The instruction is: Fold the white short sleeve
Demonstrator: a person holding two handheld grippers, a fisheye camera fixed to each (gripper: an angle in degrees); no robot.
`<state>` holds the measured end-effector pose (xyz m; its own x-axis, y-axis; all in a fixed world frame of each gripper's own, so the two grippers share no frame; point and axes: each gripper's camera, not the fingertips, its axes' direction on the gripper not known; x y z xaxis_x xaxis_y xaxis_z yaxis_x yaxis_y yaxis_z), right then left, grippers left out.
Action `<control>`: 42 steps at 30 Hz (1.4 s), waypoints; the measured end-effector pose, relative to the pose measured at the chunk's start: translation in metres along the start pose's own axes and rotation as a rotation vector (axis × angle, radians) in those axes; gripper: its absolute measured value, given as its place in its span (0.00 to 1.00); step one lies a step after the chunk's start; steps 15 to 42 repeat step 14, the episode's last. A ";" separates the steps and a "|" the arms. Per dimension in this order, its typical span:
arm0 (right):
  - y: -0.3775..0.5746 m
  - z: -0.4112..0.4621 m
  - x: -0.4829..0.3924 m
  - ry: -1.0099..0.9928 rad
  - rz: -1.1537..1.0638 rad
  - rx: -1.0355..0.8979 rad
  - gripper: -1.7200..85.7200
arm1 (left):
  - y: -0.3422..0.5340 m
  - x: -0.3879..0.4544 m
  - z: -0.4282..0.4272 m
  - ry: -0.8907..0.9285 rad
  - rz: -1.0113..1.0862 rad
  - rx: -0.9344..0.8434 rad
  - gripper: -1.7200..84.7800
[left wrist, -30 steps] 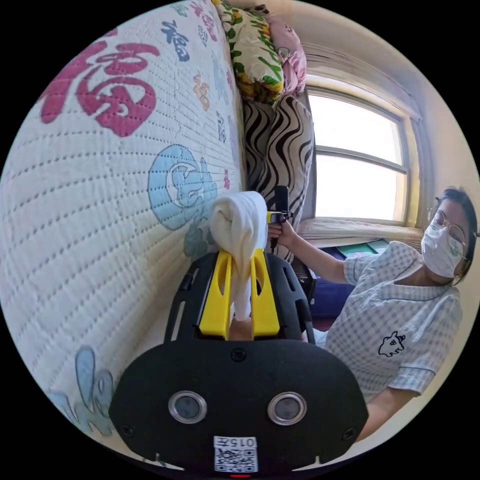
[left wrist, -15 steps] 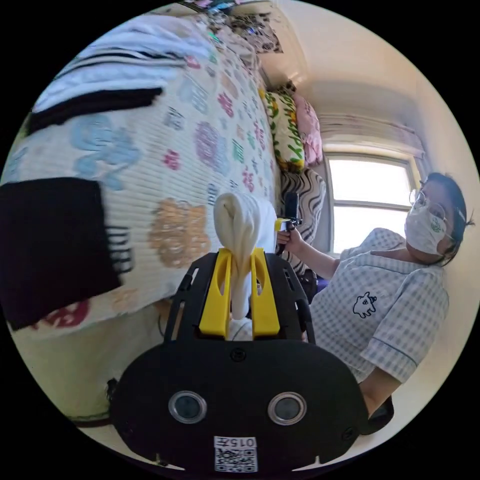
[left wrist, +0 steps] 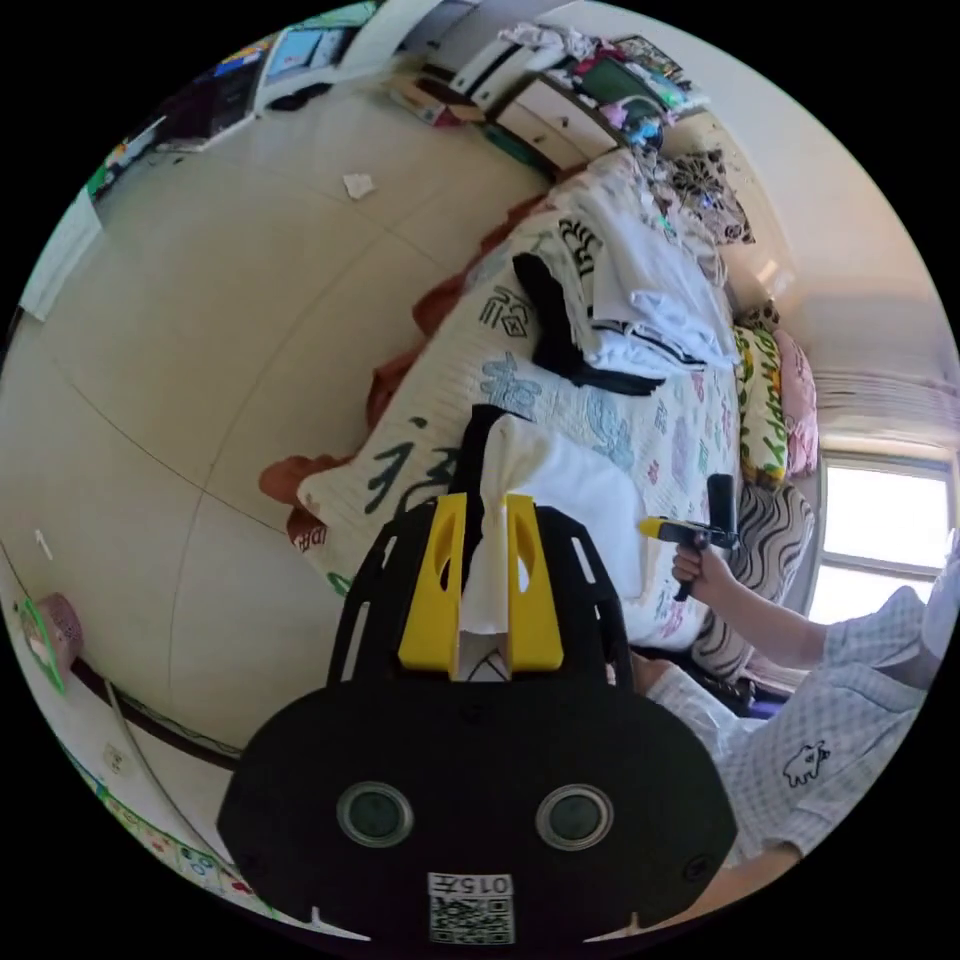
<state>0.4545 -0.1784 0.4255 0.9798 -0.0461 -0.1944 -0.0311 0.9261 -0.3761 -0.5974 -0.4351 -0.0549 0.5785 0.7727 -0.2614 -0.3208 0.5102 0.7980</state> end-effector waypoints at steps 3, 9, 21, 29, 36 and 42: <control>0.010 -0.049 -0.021 0.134 -0.009 0.081 0.07 | 0.022 0.026 -0.046 -0.074 0.023 0.190 0.09; -0.024 -0.145 -0.100 0.375 -0.204 0.309 0.14 | -0.008 0.080 -0.078 0.039 0.108 0.335 0.15; -0.083 -0.142 -0.126 0.384 -0.235 0.261 0.13 | -0.063 0.098 -0.037 0.212 0.013 0.323 0.14; -0.083 -0.142 -0.126 0.384 -0.235 0.261 0.13 | -0.063 0.098 -0.037 0.212 0.013 0.323 0.14; -0.083 -0.142 -0.126 0.384 -0.235 0.261 0.13 | -0.063 0.098 -0.037 0.212 0.013 0.323 0.14; -0.083 -0.142 -0.126 0.384 -0.235 0.261 0.13 | -0.063 0.098 -0.037 0.212 0.013 0.323 0.14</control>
